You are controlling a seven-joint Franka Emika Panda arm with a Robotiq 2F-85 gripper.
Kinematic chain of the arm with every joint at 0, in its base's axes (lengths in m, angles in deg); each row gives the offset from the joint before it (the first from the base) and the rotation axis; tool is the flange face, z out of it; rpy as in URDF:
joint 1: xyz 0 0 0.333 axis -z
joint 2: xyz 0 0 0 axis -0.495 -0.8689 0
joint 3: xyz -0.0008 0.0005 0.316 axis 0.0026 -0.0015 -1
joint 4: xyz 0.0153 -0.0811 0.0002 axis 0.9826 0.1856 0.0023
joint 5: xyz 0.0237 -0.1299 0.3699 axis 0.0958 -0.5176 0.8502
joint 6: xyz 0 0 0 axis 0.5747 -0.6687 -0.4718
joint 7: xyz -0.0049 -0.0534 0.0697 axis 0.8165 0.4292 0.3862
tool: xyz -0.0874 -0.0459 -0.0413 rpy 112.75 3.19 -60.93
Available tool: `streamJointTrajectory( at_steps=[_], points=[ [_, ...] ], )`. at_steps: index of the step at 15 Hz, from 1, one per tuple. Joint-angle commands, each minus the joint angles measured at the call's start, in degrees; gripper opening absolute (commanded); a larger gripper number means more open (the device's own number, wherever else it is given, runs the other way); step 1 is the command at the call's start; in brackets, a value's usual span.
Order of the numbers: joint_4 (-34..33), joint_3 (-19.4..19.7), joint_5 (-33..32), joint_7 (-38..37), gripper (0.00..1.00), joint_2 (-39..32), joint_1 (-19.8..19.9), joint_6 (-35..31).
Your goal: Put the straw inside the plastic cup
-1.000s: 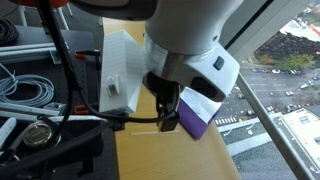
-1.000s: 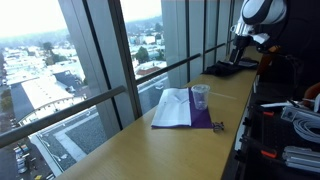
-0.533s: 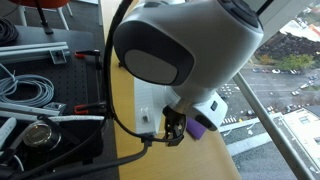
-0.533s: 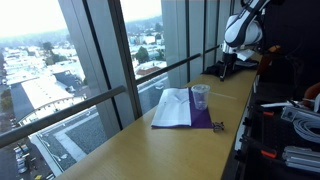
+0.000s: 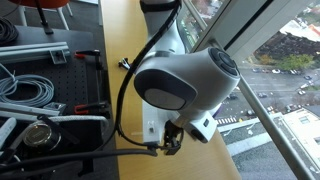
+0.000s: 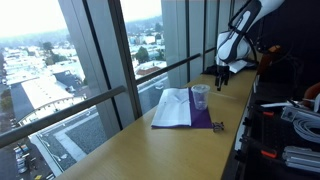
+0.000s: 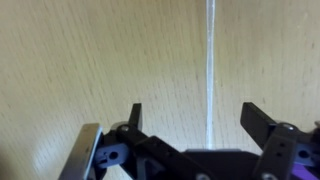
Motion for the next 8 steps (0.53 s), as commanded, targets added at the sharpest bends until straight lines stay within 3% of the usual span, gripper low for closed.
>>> streamJointTrajectory(
  at_steps=[1, 5, 6, 8],
  points=[
    [-2.84, -2.45, -0.86, -1.13, 1.0, -2.82, 2.06, -0.96],
    [-3.21, -3.44, -0.92, -1.06, 1.0, -4.04, 2.39, -1.08],
    [-3.06, -3.55, -0.96, -1.1, 0.75, -4.08, 2.34, -1.11],
    [-3.05, -3.63, -1.02, -1.2, 0.66, -4.36, 2.26, -1.2]
  ],
)
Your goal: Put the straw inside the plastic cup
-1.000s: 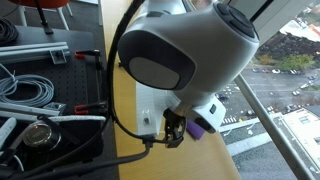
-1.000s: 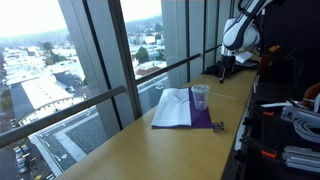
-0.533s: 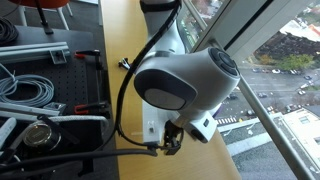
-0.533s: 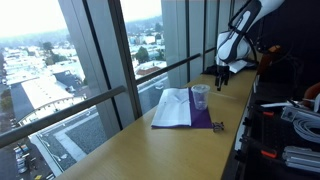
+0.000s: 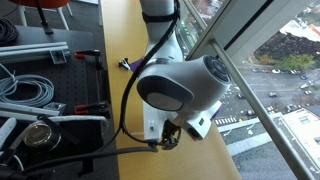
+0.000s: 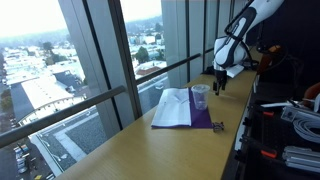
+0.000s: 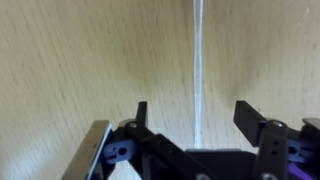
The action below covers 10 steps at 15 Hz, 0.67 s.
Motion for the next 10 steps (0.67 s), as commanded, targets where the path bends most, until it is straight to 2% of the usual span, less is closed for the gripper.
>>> streamJointTrajectory(
  at_steps=[1, 7, 9, 10],
  points=[
    [-0.5, -1.27, -1.04, -1.02, 0.58, -0.75, 1.17, -1.22],
    [-0.71, -1.47, -0.97, -1.02, 0.12, -0.91, 1.31, -1.46],
    [-0.51, -1.72, -0.92, -0.96, 0.0, -0.71, 1.39, -1.64],
    [-0.37, -1.84, -0.87, -0.87, 0.0, -0.57, 1.5, -1.69]
  ],
)
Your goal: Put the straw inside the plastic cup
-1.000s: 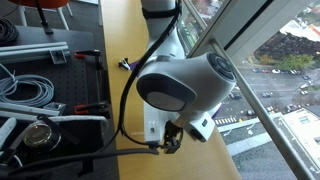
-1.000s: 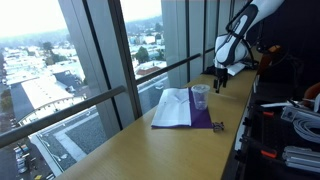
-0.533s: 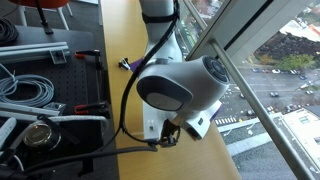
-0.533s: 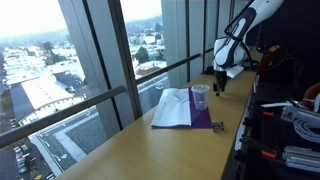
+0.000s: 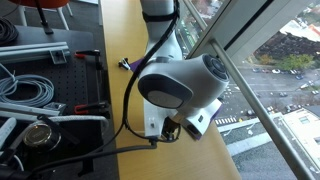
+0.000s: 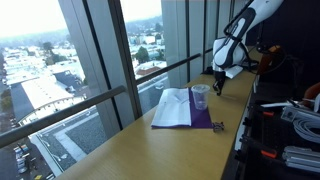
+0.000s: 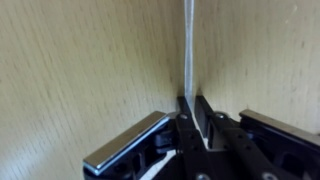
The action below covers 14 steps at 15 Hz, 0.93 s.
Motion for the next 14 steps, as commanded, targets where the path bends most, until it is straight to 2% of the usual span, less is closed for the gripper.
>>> streamJointTrajectory(
  at_steps=[1, 5, 8, 11, 14],
  points=[
    [-0.04, -0.91, -0.85, -0.51, 0.0, -0.15, 1.59, -1.76],
    [0.88, -0.83, -1.03, -0.28, 0.0, 0.73, 2.04, -1.96],
    [5.43, -0.15, -2.65, -0.31, 0.0, 5.37, 0.67, 1.95],
    [9.42, -1.3, -4.11, 1.71, 0.0, 12.25, 0.26, 9.72],
    [9.54, -2.85, -3.47, 3.6, 0.0, 20.07, -0.74, 21.44]
  ],
)
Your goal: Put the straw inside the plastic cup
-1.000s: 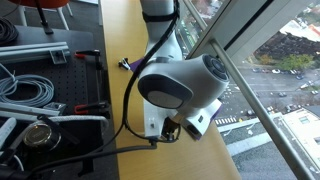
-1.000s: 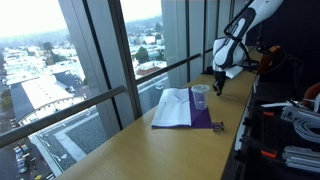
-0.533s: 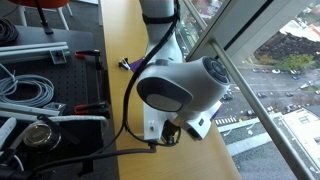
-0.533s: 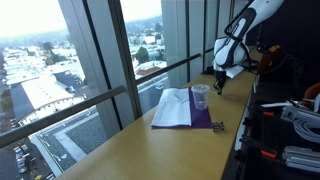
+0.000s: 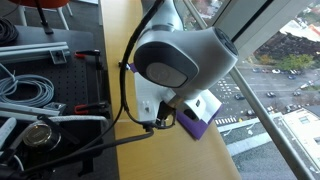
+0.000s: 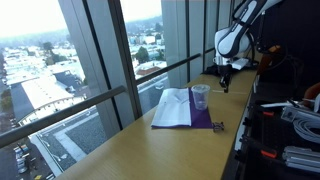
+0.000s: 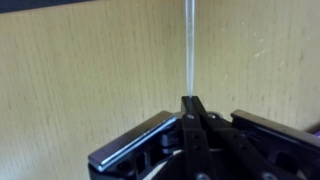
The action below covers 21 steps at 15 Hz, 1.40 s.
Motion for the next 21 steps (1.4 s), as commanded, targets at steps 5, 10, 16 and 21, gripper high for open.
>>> streamJointTrajectory(
  at_steps=[5, 10, 16, 21],
  points=[
    [-4.4, -3.72, 5.72, 9.03, 0.0, 17.32, -1.09, 33.57],
    [-16.69, -2.58, 15.34, 18.58, 0.0, 13.07, 0.09, 53.21],
    [-29.41, -2.09, 23.13, 20.05, 0.0, 0.88, 4.33, 65.37],
    [-36.42, -3.52, 27.34, 16.47, 0.0, -7.85, 6.4, 69.15]
  ],
)
